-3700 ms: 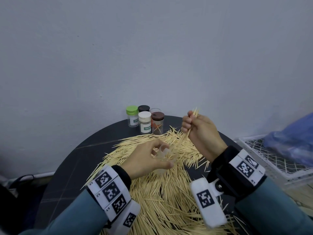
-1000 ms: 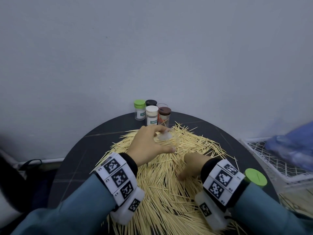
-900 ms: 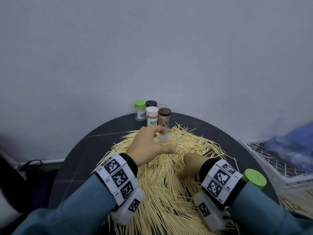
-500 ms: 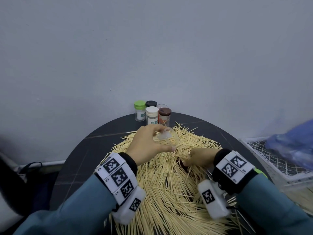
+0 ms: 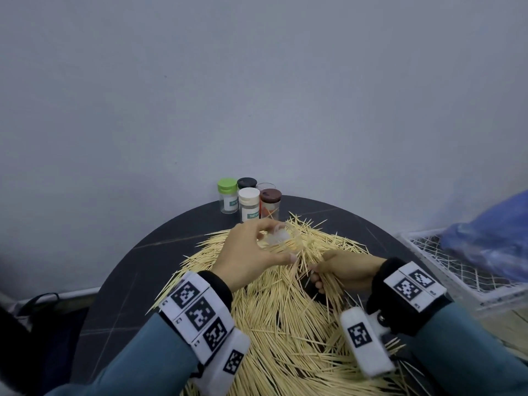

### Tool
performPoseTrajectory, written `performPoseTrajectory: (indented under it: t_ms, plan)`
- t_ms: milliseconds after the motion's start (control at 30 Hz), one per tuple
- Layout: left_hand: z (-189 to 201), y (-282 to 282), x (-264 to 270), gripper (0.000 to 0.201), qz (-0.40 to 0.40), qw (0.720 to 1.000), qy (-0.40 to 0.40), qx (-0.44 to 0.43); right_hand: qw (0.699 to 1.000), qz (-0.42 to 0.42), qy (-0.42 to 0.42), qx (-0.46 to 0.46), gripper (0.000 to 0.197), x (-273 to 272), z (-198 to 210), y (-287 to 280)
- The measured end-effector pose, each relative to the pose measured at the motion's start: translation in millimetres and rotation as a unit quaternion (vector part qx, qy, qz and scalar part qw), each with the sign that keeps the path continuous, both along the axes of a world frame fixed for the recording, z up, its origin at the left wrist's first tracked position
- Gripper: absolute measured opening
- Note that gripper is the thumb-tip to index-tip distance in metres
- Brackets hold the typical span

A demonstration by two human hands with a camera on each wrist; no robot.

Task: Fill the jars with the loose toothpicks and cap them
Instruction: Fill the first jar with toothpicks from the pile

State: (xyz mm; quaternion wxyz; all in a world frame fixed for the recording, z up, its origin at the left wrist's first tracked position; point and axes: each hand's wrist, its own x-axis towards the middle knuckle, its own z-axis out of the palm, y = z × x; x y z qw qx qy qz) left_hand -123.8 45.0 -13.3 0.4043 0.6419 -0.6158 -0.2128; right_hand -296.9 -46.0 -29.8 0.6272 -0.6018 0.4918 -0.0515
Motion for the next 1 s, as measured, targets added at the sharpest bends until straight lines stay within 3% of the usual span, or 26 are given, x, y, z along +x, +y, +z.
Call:
performPoseTrajectory:
  t_ms: [433,600,767,1000]
  plan:
    - [-7.1,-3.4,0.9,0.056,0.010,1.000,-0.014,0.019,0.983,-0.061,-0.170,0.030,0.003,10.8,-1.1,-1.3]
    - [-8.5,-3.6,2.1,0.060,0.012,0.999,-0.019,0.034,0.950,-0.106,-0.294,-0.022,0.019,16.4,10.2,3.4]
    - [-9.8,-3.7,1.8,0.062,0.019,0.998,-0.033,0.053,0.896,-0.153,-0.411,-0.075,0.025,19.5,25.4,6.3]
    - [-14.3,-3.8,-2.9,0.056,-0.012,0.996,-0.057,0.073,0.853,-0.182,-0.479,-0.097,0.023,20.4,34.4,11.9]
